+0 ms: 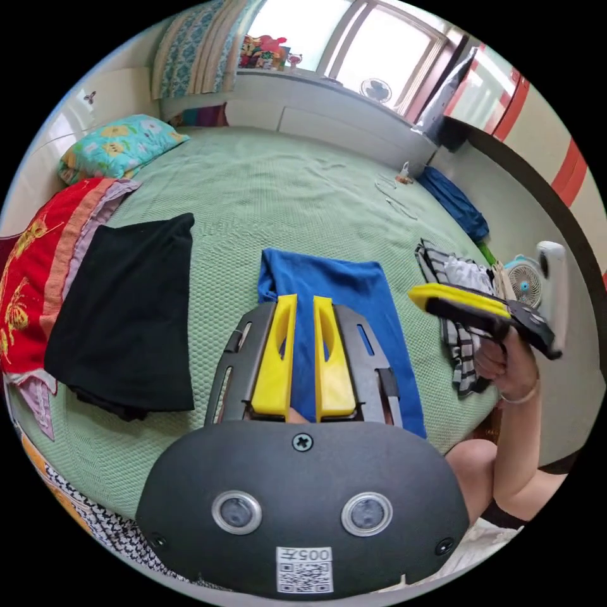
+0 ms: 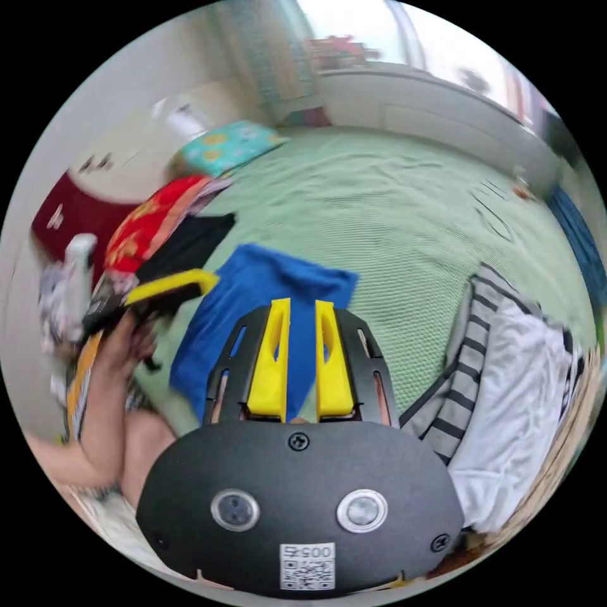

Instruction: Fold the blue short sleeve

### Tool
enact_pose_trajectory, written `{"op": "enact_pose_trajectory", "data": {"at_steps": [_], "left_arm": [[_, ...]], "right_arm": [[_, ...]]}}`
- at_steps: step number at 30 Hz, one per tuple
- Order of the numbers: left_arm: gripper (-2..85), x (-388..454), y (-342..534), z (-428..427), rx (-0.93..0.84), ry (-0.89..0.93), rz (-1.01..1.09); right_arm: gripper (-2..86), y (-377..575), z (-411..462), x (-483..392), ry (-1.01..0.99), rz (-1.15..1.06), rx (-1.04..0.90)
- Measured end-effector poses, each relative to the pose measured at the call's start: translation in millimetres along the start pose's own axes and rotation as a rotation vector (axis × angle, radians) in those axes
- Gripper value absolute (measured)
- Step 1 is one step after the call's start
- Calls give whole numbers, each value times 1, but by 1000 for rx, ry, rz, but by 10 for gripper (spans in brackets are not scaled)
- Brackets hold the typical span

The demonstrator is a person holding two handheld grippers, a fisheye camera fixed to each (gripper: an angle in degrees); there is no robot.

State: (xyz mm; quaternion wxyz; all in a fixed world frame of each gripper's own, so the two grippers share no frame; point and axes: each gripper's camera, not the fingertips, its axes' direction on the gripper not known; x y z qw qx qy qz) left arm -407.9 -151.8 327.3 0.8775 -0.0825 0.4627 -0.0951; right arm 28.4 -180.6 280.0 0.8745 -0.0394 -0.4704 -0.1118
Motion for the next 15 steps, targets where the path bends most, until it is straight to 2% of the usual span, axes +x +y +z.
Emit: {"op": "enact_pose_trajectory", "data": {"at_steps": [2, 8, 12, 15], "left_arm": [[27, -2, -4, 19, -42, -37, -18], [1, -17, -14, 24, 3, -71, -41], [-4, -21, -17, 7, 50, -97, -86], [-6, 0, -6, -13, 121, -26, -1]], "right_arm": [[11, 3, 10, -30, -24, -189, -199], [-12, 29, 55, -54, -25, -359, -518], [-13, 32, 52, -49, -2, -364, -547], [-13, 29, 22, -50, -11, -357, -421]]}}
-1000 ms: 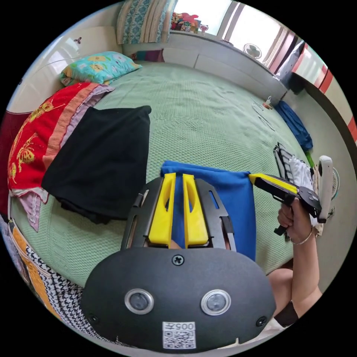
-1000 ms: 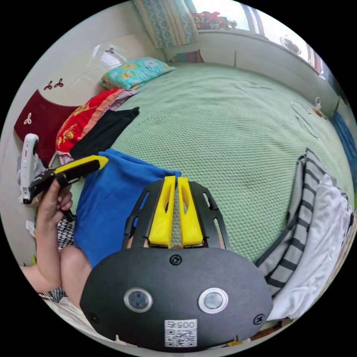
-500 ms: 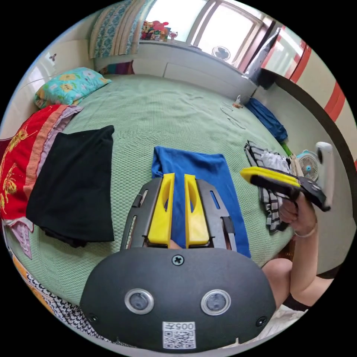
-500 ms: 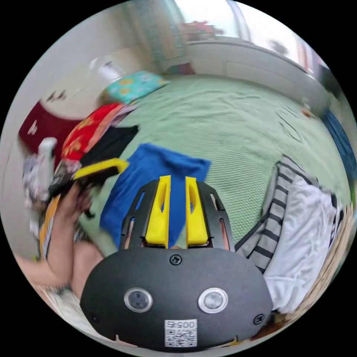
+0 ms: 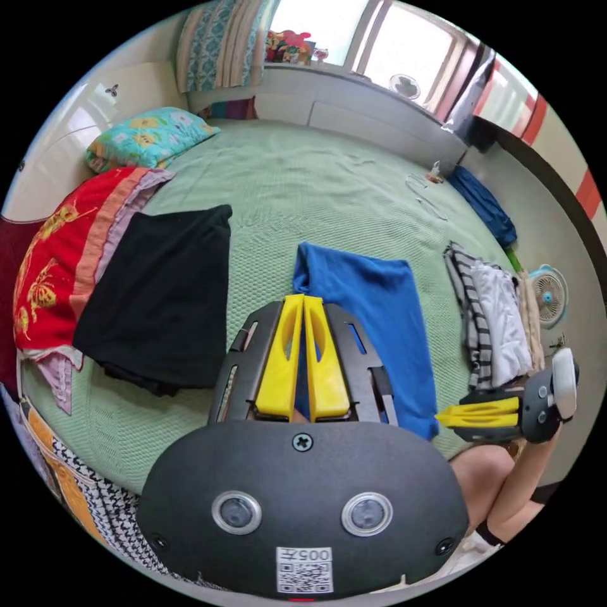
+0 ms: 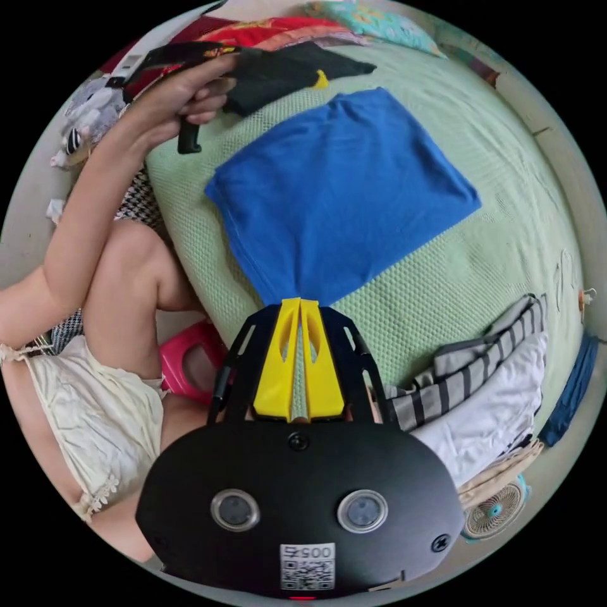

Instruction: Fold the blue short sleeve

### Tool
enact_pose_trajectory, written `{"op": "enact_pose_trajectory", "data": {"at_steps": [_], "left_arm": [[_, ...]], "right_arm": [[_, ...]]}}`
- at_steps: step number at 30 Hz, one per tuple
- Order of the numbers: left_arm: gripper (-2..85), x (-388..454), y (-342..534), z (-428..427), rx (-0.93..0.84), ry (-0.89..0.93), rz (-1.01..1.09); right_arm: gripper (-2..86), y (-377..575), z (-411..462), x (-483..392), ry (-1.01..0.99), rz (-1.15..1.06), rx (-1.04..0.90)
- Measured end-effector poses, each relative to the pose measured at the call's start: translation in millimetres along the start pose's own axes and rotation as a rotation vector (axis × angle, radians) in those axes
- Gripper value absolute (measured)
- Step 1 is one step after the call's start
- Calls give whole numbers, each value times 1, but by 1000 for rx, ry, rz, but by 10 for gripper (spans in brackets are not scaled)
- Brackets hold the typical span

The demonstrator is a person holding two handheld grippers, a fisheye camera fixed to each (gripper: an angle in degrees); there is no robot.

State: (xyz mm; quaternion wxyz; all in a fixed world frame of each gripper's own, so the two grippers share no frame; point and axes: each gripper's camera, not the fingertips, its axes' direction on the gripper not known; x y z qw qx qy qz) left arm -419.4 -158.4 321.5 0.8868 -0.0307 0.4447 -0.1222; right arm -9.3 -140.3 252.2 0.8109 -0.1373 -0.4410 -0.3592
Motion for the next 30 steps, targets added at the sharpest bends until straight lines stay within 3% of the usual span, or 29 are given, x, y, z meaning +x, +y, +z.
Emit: {"op": "enact_pose_trajectory", "data": {"at_steps": [3, 7, 8, 12, 15, 20, 22, 24, 30], "left_arm": [[-6, 21, 12, 33, -147, -27, 89], [-5, 24, 3, 80, -283, -224, 171], [-5, 20, 1, 84, -295, -203, 164], [-5, -7, -4, 68, -254, -132, 91], [-6, -31, -3, 54, -207, -98, 38], [-5, -62, -10, 54, -188, 135, 12], [-4, -73, -14, 59, -205, 190, 34], [-4, -83, -16, 67, -232, 215, 26], [-6, -101, -25, 76, -213, 274, 37]], "right_arm": [[-13, 0, -13, -12, -45, -89, 70], [-13, -20, 28, -22, 57, -122, -163], [-13, -22, 43, -21, 77, -120, -241], [-13, -18, 35, -10, -4, -55, -210], [-13, -12, 9, -8, 52, 6, -21], [-9, -24, -31, -14, 156, 169, 589], [-4, -34, -29, -17, 182, 226, 678], [8, -48, -23, -21, 218, 256, 705], [107, -136, -15, -21, 291, 174, 551]]}}
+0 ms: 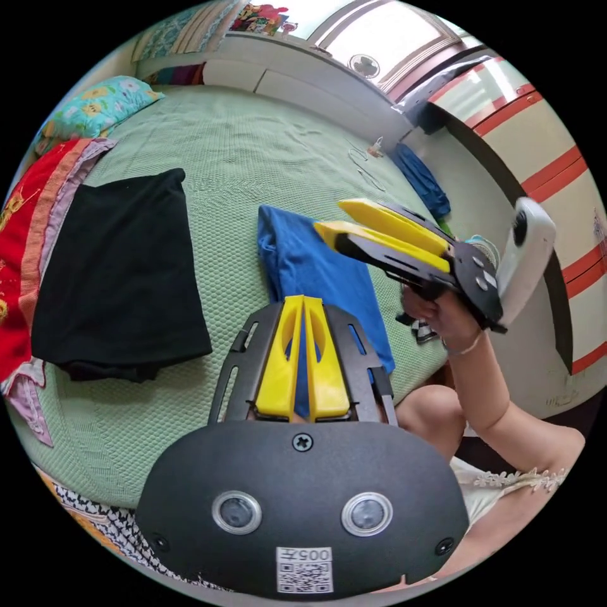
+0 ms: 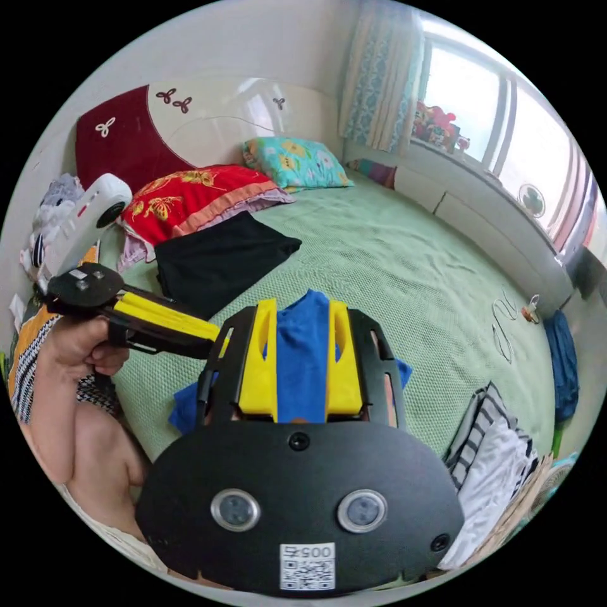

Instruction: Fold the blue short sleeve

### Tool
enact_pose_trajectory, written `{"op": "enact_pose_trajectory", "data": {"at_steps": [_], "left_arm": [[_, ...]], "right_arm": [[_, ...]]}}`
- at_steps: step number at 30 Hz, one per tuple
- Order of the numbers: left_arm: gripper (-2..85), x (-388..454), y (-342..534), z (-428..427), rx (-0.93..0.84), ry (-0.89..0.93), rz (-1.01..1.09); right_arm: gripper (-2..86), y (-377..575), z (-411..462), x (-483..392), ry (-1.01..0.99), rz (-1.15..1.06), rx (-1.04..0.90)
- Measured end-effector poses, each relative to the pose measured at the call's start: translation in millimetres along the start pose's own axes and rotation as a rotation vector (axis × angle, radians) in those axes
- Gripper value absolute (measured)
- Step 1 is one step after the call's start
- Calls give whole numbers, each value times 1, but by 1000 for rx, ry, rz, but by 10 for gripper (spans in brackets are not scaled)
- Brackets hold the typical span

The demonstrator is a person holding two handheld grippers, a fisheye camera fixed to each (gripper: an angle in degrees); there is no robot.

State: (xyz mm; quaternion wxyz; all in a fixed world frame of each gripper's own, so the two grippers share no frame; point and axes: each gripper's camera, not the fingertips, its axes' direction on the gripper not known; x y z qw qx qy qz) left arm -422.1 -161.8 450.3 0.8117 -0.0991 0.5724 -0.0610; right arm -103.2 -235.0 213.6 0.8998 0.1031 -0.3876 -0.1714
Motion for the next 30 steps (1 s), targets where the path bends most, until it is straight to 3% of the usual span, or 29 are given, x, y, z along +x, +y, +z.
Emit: {"op": "enact_pose_trajectory", "data": {"at_steps": [8, 13, 16, 25, 30], "left_arm": [[-7, -1, 4, 24, -81, 19, 79], [-7, 1, 7, 54, -182, -71, 90], [-7, 0, 9, 66, -205, -134, 84], [-6, -9, 20, 75, -236, -156, 66], [-5, -10, 36, 61, -199, -199, 53]], "right_arm": [[77, -47, 88, 0, 52, 6, -325], [-5, -57, 81, 9, -8, 92, -289], [-12, -64, 78, 8, 28, 82, -284], [0, -74, 120, 8, 20, 165, -402], [71, -90, 78, 24, -16, 139, -376]]}}
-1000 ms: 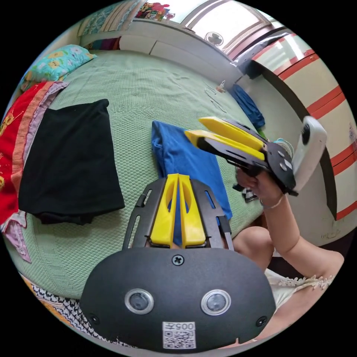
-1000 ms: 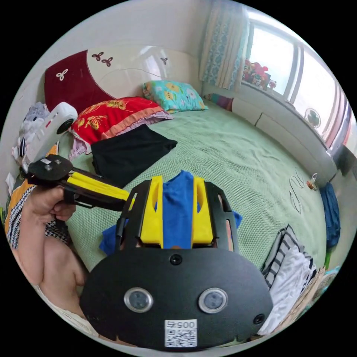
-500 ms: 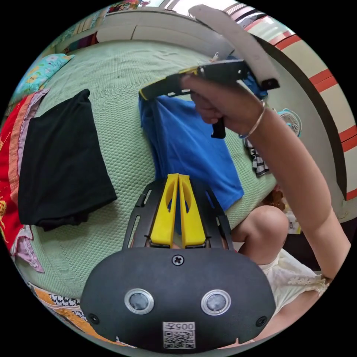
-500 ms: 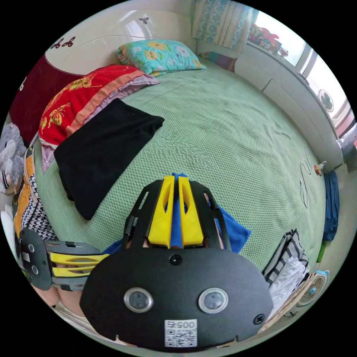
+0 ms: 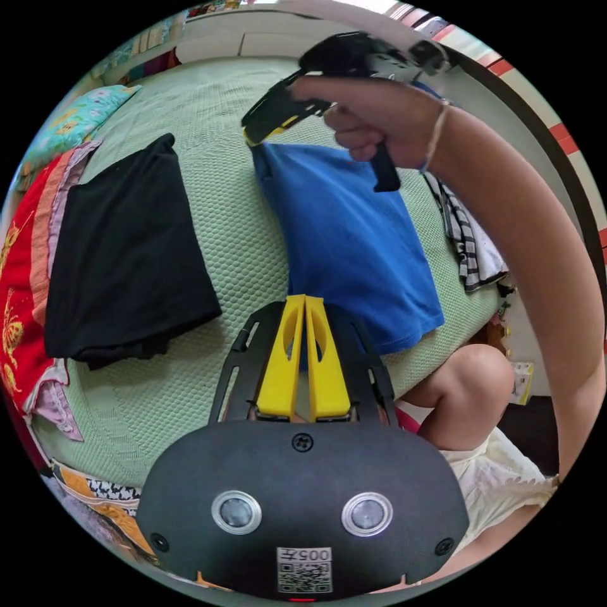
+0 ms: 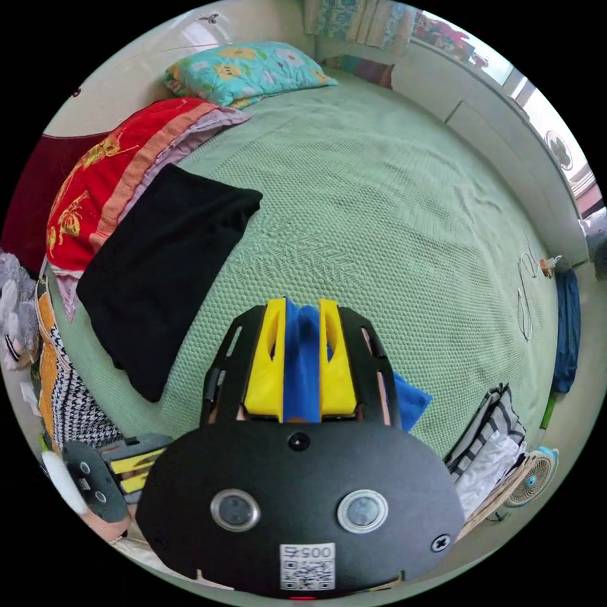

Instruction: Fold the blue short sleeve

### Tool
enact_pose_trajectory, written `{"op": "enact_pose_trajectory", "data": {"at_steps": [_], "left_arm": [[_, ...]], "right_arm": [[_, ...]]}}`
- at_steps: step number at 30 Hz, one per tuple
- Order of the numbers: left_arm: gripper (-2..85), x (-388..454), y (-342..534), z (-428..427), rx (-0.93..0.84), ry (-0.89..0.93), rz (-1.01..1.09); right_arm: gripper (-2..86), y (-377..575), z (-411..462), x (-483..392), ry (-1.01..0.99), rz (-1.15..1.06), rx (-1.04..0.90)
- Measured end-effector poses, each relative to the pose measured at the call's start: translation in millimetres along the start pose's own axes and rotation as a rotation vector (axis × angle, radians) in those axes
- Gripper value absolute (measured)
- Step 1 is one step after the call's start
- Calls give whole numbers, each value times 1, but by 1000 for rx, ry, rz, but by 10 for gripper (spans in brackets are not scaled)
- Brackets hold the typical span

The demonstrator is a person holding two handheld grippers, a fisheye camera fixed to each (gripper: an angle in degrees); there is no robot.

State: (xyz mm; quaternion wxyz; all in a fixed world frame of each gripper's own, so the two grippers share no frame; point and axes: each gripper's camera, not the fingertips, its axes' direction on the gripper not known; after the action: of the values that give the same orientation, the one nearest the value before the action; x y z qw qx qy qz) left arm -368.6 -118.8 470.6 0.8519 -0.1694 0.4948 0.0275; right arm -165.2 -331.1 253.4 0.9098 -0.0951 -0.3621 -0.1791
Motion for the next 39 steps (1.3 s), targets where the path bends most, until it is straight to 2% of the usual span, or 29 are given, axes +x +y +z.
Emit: {"op": "enact_pose_trajectory", "data": {"at_steps": [2, 5, 7, 10, 13, 17, 20, 23, 27, 30, 34, 39], "left_arm": [[-5, -2, 11, -5, 33, -19, -24], [-6, 1, 20, -7, 64, 71, -18], [-7, 13, 19, -1, 49, 68, 3], [-7, 31, 17, 12, -25, -40, 28], [-7, 41, 17, 24, -100, -153, 34], [-7, 44, 25, 29, -102, -150, 11], [-7, 41, 42, 24, -127, -132, -10], [-6, 39, 69, 2, -56, -176, -41], [-4, 38, 88, -26, 168, -5, -79], [2, 65, 86, -32, 276, 68, -29], [33, 110, 65, -14, 278, 62, 29], [46, 139, 41, 13, 203, 61, 3]], "right_arm": [[90, 27, -29, 0, -13, -63, 76], [99, 71, -51, -1, -33, -70, 207], [93, 84, -50, 0, -86, -43, 211], [81, 93, -34, -5, -124, -29, 142], [59, 93, -10, -12, -45, 26, 62], [46, 82, 0, 1, -83, 154, -6], [61, 85, -17, 10, -137, 108, -36], [70, 119, -65, 27, -208, 69, 139], [88, 169, -102, 63, -166, 116, 269], [88, 199, -104, 101, -155, 273, 278], [78, 227, -93, 123, -164, 426, 313], [72, 219, -82, 115, 15, 339, 274]]}}
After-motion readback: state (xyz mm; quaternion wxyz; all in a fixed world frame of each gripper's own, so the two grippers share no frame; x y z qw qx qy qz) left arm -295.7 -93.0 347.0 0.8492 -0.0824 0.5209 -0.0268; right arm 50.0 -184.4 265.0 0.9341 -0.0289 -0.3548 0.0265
